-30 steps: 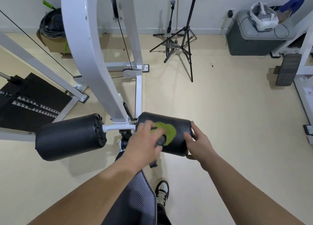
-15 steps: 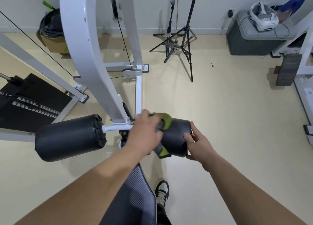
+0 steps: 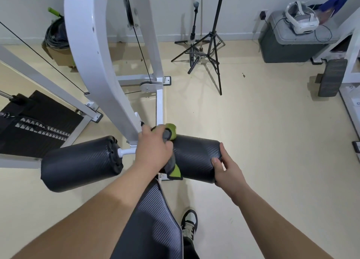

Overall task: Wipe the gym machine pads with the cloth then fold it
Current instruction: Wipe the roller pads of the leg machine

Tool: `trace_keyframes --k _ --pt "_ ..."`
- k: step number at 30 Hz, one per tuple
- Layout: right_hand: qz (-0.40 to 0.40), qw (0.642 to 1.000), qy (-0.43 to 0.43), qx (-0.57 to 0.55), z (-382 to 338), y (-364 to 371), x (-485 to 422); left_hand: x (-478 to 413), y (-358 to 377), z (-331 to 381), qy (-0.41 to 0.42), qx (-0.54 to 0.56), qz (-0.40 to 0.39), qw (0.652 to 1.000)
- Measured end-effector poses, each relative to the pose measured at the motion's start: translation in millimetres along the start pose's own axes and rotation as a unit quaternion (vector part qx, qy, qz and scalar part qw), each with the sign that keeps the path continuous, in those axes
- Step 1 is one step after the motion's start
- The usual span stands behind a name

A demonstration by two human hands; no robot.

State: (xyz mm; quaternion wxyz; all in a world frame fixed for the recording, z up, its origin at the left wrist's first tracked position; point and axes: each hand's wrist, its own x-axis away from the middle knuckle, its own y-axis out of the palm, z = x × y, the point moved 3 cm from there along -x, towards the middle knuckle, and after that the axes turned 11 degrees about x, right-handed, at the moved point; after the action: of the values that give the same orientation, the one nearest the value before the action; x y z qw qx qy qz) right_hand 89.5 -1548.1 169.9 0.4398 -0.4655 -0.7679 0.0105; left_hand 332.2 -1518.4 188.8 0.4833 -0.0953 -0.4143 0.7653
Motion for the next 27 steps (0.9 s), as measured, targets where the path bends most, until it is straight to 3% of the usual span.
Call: trace_keyframes --k 2,6,8,10,15,19,20,24,27 --pt "0.008 1.000 -0.016 -0.008 5 6 3 3 7 14 -0.018 -0.005 0.001 1.000" --pt "0.009 0.999 -0.031 -0.035 15 14 14 56 57 62 0.149 -0.006 -0.101 0.984" --pt "0.007 0.999 -0.022 -0.044 18 13 18 69 64 63 0.189 -0.032 -0.150 0.970" --pt "0.011 0.997 -0.006 -0.080 12 4 17 63 54 52 0.203 -0.039 -0.149 0.967" --pt "0.034 0.998 0.038 -0.047 -4 -15 -1 57 15 6 0.169 -0.057 -0.106 0.978" --pt "0.070 0.997 0.033 -0.026 -3 -3 -3 14 5 2 -0.018 0.015 0.044 0.999" --pt "0.077 0.996 0.033 -0.026 -4 0 -2 7 10 17 -0.024 0.002 0.037 0.999" --pt "0.059 0.997 0.025 -0.042 4 3 -7 31 56 78 0.105 -0.072 -0.092 0.988" --pt "0.013 0.999 -0.001 -0.042 10 4 -8 45 58 75 0.158 -0.038 -0.150 0.975"
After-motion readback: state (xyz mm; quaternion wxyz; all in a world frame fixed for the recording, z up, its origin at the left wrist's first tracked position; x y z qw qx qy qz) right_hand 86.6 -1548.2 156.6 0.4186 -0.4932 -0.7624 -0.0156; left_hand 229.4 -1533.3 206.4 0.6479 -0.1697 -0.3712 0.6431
